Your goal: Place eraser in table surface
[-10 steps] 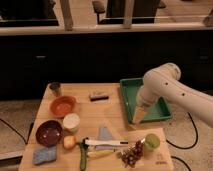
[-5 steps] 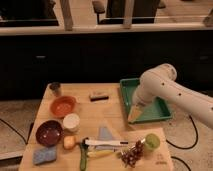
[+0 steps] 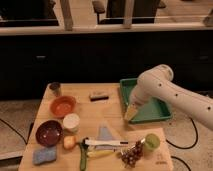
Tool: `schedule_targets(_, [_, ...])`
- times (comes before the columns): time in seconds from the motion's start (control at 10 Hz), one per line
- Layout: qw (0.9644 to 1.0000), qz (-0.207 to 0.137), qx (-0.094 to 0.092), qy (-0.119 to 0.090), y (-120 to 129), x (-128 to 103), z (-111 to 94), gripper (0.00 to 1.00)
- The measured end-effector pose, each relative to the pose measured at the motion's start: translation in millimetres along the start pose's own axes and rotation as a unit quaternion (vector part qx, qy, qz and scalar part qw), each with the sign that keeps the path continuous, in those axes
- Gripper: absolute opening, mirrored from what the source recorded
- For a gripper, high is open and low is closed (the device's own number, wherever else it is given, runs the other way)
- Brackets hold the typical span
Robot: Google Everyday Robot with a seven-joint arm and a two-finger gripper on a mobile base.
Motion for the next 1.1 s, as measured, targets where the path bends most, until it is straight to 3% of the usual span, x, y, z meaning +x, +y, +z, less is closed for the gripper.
schedule_targets(1.1, [0.9981,0.051,0.02,-0.03,-19.6,-16.6,17.2,0.8])
